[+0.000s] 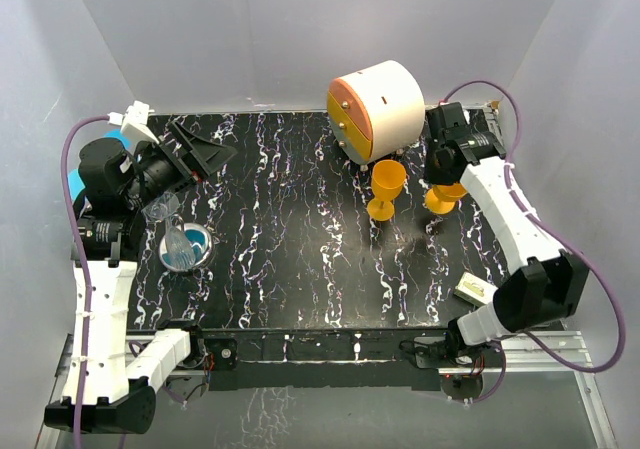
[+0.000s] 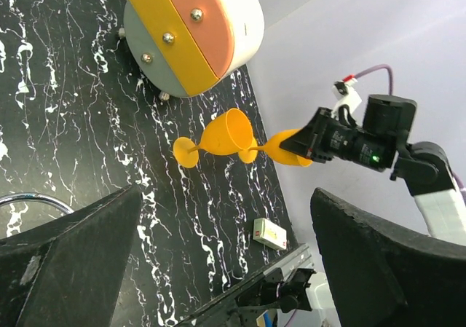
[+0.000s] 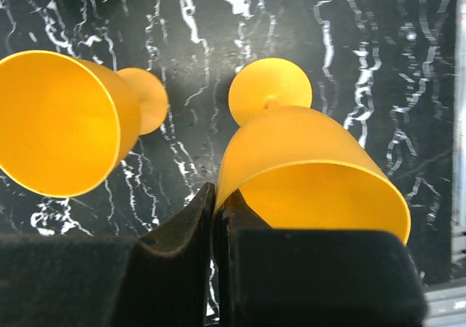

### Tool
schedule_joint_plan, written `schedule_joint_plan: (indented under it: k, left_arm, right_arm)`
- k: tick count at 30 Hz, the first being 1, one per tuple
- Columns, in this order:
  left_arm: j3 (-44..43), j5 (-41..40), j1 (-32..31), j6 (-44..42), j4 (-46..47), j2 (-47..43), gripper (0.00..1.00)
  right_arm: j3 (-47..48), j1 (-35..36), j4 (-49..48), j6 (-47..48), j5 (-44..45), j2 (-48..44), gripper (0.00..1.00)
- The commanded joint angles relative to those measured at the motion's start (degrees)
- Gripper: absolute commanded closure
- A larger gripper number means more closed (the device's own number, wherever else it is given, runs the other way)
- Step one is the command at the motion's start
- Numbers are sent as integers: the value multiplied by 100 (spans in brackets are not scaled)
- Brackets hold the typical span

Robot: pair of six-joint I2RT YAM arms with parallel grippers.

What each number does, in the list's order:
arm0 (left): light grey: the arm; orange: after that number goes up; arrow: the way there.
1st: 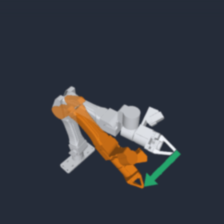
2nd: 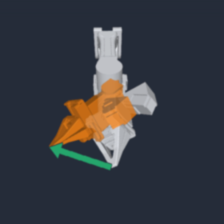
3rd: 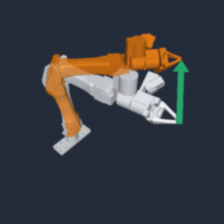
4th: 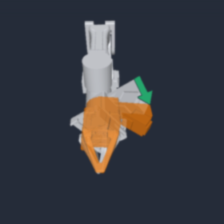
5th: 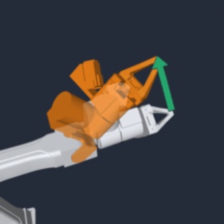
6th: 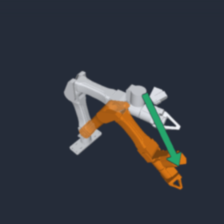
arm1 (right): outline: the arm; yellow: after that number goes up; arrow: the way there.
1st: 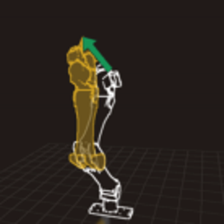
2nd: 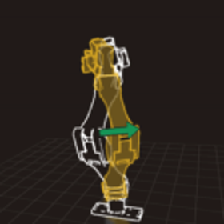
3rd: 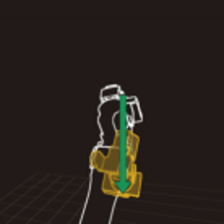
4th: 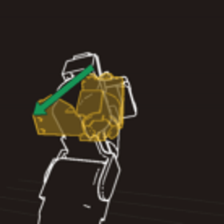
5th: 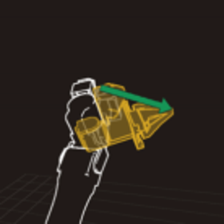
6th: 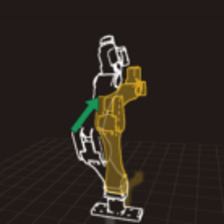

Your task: Take the wine glass off the wine glass rack

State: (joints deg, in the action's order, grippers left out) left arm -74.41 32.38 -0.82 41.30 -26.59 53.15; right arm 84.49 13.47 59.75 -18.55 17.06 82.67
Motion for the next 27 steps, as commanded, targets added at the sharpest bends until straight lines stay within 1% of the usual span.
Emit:
schedule_joint_plan:
  k: [1, 6, 16, 27]
  left_arm:
    - [-170, 196, -51, -43, 101, -15, 1]
    - [-193, 183, -109, -93, 52, 12, 1]
    - [-188, 5, -114, -277, -126, -32, 1]
    - [-166, -21, -112, -280, -169, -66, 1]
  right_arm:
    - [334, -217, -496, -62, -976, 341, 100]
    - [399, -302, -746, -53, -936, 737, 100]
    - [530, -302, -770, -27, -1197, 1305, 100]
    - [490, -302, -703, -49, -1332, 1348, 100]
